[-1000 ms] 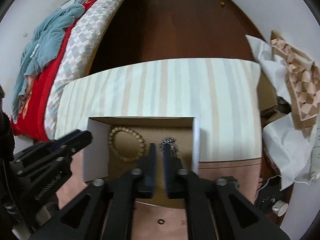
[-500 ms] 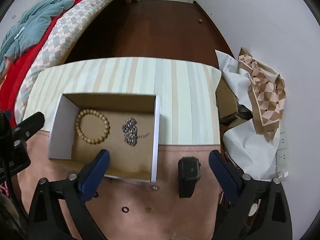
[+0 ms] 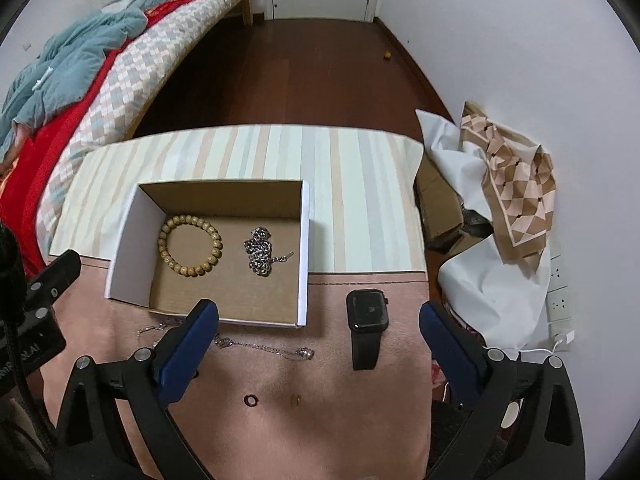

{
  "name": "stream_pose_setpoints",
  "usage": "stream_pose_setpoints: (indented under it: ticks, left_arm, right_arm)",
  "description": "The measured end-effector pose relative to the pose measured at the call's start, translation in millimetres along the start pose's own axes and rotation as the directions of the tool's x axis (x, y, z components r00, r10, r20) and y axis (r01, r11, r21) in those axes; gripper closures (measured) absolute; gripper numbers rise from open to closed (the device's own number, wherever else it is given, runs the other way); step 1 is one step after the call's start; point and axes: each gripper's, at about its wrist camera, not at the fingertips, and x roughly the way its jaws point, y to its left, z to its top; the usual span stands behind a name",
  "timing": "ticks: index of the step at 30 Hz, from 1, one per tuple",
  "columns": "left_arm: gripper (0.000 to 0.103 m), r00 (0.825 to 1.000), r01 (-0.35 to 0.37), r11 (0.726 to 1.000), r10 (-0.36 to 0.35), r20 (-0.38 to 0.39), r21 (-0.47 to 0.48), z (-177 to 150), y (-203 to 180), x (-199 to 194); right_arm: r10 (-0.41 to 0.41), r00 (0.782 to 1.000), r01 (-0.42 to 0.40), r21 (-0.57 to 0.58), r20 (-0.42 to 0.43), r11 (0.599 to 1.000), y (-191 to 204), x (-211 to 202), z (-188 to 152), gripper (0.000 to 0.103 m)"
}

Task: Organize jewelry
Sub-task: 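Lift both tools up out of the box, then grasp the black smartwatch by its band with the right tool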

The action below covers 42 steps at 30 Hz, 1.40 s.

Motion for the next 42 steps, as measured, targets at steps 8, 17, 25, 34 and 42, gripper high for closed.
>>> stream_pose_setpoints:
  ticks: [8, 17, 25, 34, 42]
  left_arm:
    - [0.0, 0.995, -0.016, 1.0, 0.017, 0.101, -0.015, -15.0, 11.5, -50.9]
    - [0.0, 0.988, 0.01, 0.999, -0.003, 0.152, -0.041, -32.1, 23.7, -97.8]
    - [0.0, 0.988, -0.034, 0.997, 0.044, 0.15, -0.071, -47.2, 25.8, -96.7]
    - [0.0, 0.994, -0.109, 0.989, 0.106, -0.028, -0.096, -82.0, 20.2, -6.2]
    - [0.0, 0.976, -0.144, 0.983, 0.122, -0.179, -0.114, -105.5, 25.5, 55.9]
  right_arm:
    - [0.0, 0.995, -0.001, 0.011, 0.097, 1.0, -1.2, -52.7, -14.2, 0.001]
    - [0.009, 0.981, -0.016, 0.034, 0.192, 0.999, -0.8, -108.9, -36.4, 0.001]
    - [0.083, 0.97, -0.107, 0.097, 0.227, 0.989, -12.3, -127.8, -56.1, 0.001]
    - [0.071, 0.996, -0.086, 0.304, 0.059, 0.949, -68.8, -35.0, -82.9, 0.001]
    - [0.054, 0.998, -0.05, 0.293, -0.008, 0.955, -73.3, 54.3, -75.5, 0.003]
